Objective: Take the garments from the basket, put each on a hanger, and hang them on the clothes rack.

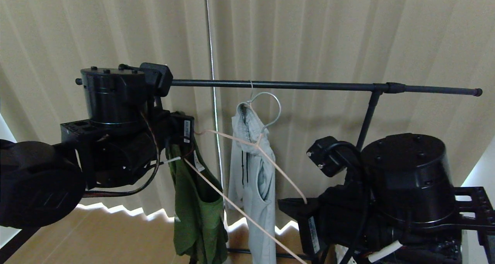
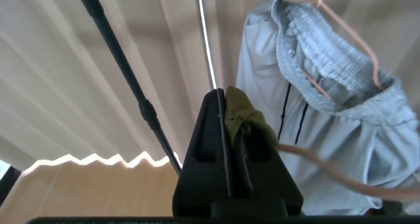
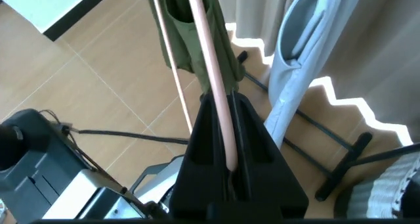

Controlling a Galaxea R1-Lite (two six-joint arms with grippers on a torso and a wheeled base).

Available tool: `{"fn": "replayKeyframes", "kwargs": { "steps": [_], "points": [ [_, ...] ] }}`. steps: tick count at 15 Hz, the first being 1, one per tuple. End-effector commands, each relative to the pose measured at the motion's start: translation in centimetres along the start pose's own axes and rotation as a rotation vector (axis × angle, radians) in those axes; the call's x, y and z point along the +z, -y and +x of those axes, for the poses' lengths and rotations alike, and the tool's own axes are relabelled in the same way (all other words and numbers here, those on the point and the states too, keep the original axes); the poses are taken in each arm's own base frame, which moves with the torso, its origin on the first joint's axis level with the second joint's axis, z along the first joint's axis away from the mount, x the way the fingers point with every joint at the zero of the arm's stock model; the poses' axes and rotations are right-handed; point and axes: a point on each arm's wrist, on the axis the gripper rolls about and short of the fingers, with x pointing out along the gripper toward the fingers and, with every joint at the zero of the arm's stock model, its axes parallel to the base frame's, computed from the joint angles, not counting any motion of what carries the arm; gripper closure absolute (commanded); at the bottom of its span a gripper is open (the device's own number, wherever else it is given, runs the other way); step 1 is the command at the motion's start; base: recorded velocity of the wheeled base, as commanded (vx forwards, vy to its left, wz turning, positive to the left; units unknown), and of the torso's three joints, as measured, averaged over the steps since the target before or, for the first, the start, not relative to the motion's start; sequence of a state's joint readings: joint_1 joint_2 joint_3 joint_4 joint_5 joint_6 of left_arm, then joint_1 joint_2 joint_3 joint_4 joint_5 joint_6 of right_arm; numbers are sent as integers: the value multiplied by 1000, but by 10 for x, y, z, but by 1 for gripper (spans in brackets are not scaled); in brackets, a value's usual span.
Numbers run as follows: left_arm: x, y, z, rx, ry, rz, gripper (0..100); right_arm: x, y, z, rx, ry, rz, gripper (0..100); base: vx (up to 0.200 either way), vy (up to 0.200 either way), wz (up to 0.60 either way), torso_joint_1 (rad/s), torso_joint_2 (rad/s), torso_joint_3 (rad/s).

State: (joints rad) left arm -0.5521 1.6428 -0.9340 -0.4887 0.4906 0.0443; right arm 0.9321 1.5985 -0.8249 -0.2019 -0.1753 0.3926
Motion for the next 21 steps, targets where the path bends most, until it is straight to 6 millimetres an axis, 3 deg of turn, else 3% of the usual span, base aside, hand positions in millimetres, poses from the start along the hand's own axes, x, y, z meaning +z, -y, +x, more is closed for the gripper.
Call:
{"fn": "replayKeyframes", "kwargs": {
  "steps": [1,4,10,18,21],
  "points": [
    [6,-6,-11,1,28,-16,100,0,-3,17,-16,-23,4,100,0,0,0,0,0,0],
    [6,-11,-23,-6,37,-47,100,7,-6,35,-57,-13,39,100,0,0,0,0,0,0],
    [10,12,-39,-104,57,-98,100,15,-7,53,-69,-4,58,100,0,0,0,0,0,0],
    [13,47,-75,-313,87,-72,100,27,-4,54,-72,33,74,100,0,0,0,0,0,0],
    [18,35,-65,-254,99,-83,100,24,2,51,-92,21,81,100,0,0,0,0,0,0]
  ]
}}
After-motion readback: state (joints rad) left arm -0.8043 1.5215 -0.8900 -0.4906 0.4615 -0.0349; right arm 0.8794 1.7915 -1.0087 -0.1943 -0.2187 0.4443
